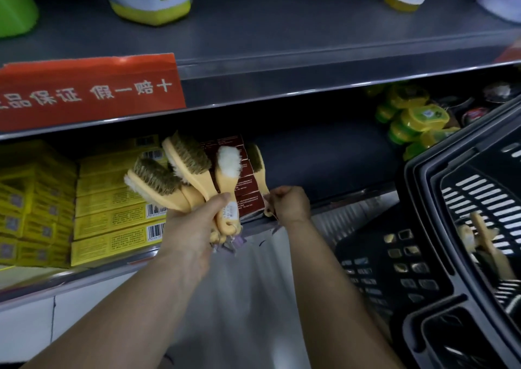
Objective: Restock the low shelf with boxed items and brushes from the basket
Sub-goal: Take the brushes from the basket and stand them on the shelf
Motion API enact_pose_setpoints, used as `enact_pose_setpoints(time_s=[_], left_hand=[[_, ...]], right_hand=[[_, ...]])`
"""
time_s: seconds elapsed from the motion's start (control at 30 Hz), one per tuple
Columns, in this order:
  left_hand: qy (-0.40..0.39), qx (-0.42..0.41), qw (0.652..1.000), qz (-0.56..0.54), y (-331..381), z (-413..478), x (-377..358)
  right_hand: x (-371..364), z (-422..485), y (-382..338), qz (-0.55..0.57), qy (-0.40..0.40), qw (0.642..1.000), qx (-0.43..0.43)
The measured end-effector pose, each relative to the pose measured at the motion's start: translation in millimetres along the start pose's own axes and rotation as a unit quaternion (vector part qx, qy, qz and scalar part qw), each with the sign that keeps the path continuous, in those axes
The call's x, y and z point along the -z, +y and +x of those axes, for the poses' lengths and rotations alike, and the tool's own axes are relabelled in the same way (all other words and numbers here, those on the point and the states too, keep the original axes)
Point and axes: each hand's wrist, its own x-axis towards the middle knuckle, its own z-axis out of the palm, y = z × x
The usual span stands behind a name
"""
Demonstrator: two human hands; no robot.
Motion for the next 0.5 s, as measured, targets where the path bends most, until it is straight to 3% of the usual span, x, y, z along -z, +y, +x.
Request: enact_pose_setpoints(time_s=[0.1,0.2,0.27,0.4,0.5], left_hand=[[-0.029,0.008,0.999,-0.015,0.5,-4.2,-7.0],[-0.046,0.003,0.999,-0.007,0.1,-4.8,-11.8],[-0.047,-0.008,0.999,-0.013,-1.6,-4.6,-13.8],[-0.044,-0.004,0.999,-0.012,-3.9,-3.8,-15.4],[-0.032,0.017,0.999,-0.010,-3.9,0.5,-14.6]], right_hand=[[10.2,-27.6,-14.3,-0.002,0.050,0.996,0.072],[14.0,-68.1,-27.0,0.159,-0.104,0.979,0.077],[14.0,-86.9,-30.2,0.209,-0.187,0.958,0.065],[21.6,-84.9,-29.7,0.256,-0.191,0.947,0.043],[35.0,-64.5,-20.5,0.275,-0.127,0.953,0.018]])
